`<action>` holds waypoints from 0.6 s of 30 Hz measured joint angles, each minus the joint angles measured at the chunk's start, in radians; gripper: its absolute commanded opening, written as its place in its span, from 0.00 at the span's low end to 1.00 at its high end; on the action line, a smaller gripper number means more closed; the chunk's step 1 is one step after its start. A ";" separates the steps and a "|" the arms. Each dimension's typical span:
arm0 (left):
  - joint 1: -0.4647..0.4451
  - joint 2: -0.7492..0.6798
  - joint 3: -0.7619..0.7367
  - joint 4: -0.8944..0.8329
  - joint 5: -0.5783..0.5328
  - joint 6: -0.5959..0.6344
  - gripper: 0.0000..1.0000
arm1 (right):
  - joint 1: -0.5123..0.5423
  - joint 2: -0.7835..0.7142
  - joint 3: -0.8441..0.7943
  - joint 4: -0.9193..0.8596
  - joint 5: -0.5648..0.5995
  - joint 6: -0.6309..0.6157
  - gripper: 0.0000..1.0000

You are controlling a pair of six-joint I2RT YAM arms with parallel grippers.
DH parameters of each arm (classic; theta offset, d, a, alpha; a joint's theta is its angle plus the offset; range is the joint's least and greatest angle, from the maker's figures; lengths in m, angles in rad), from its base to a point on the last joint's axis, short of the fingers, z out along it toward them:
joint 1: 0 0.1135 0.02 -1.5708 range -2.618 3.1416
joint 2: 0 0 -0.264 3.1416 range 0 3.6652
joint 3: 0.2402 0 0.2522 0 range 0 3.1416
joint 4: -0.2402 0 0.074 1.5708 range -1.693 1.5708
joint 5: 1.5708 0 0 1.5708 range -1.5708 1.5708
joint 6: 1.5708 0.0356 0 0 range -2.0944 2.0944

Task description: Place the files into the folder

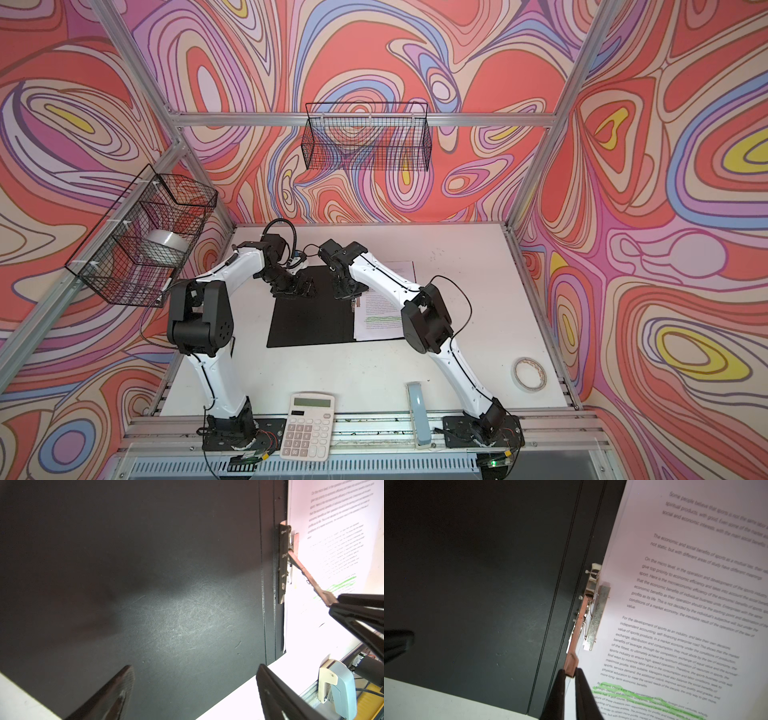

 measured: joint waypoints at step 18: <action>0.001 0.015 0.006 -0.012 0.015 0.000 0.92 | 0.005 0.000 -0.035 -0.006 0.002 0.003 0.08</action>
